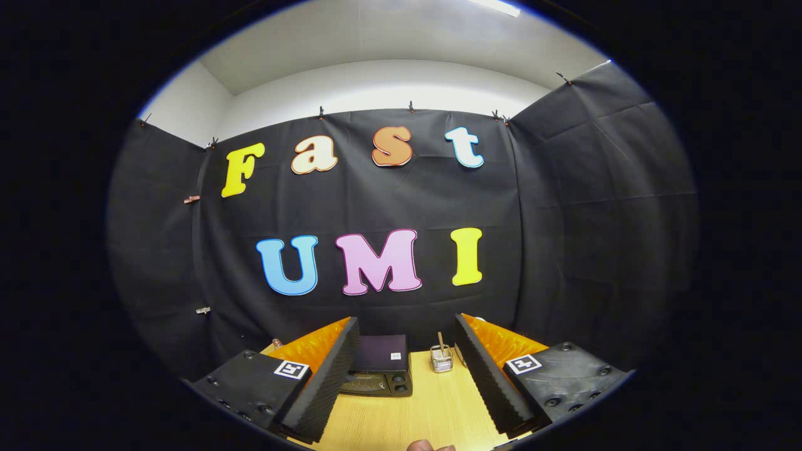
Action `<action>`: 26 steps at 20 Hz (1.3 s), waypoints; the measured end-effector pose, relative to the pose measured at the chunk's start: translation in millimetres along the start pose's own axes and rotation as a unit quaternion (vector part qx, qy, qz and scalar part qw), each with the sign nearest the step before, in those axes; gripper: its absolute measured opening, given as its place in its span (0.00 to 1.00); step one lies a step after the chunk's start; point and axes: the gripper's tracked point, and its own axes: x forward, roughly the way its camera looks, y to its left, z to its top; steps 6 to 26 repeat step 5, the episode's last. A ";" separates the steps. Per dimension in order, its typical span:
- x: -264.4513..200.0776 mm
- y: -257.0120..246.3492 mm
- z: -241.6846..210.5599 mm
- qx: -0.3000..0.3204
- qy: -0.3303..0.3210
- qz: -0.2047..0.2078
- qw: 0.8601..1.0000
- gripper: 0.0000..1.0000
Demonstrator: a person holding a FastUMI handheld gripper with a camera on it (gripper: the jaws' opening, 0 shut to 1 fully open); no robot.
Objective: Open the toaster oven, put the food inside, and close the toaster oven door.
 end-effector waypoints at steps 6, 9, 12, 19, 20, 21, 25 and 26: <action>-0.8 -3.1 4.0 -0.001 -0.002 -0.003 1.000 0.98; -0.8 -3.1 4.0 -0.001 -0.002 -0.003 1.000 0.98; -0.8 -3.1 4.0 -0.001 -0.002 -0.003 1.000 0.98; -0.8 -3.1 4.0 -0.001 -0.002 -0.003 1.000 0.98; -0.8 -3.1 4.0 -0.001 -0.002 -0.003 1.000 0.98; -0.8 -3.1 4.0 -0.001 -0.002 -0.003 1.000 0.98; -0.8 -3.1 4.0 -0.001 -0.002 -0.003 1.000 0.98; -0.8 -3.1 4.0 -0.001 -0.002 -0.003 1.000 0.98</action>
